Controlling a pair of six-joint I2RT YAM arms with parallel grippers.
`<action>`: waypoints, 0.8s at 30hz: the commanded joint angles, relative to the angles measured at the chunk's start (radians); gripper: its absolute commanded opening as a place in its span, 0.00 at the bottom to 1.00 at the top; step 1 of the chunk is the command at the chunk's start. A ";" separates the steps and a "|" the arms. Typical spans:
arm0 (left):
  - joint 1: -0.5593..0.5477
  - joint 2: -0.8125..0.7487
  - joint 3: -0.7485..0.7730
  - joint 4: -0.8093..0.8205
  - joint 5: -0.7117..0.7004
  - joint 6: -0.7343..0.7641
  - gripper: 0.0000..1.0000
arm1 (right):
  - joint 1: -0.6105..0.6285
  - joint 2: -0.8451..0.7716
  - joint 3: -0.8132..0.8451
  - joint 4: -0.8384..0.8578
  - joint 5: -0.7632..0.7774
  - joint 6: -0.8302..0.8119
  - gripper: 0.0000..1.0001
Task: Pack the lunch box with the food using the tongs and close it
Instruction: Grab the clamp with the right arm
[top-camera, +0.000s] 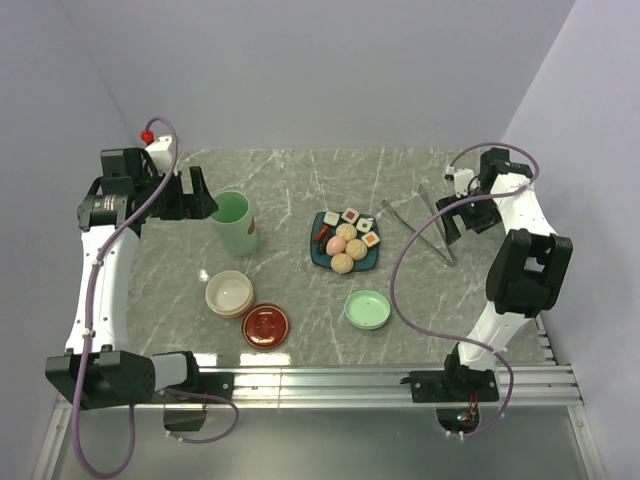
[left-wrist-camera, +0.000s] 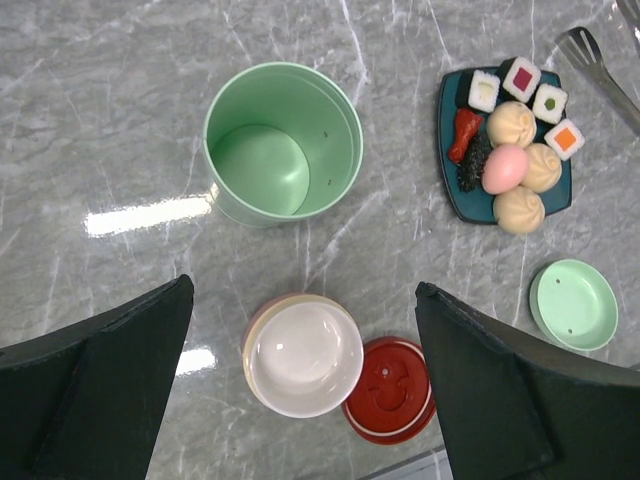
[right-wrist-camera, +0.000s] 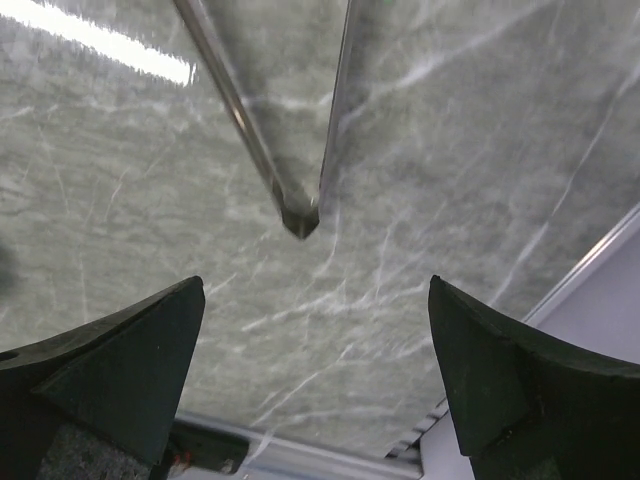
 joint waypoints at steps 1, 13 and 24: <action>0.000 0.008 0.026 -0.013 0.041 0.025 0.99 | 0.015 0.026 -0.020 0.104 -0.025 -0.051 1.00; 0.000 0.016 0.028 -0.019 0.030 0.025 0.99 | 0.116 0.140 -0.100 0.282 0.084 -0.123 0.99; 0.000 0.029 0.031 -0.024 0.030 0.058 0.99 | 0.164 0.260 0.021 0.256 0.049 -0.083 0.84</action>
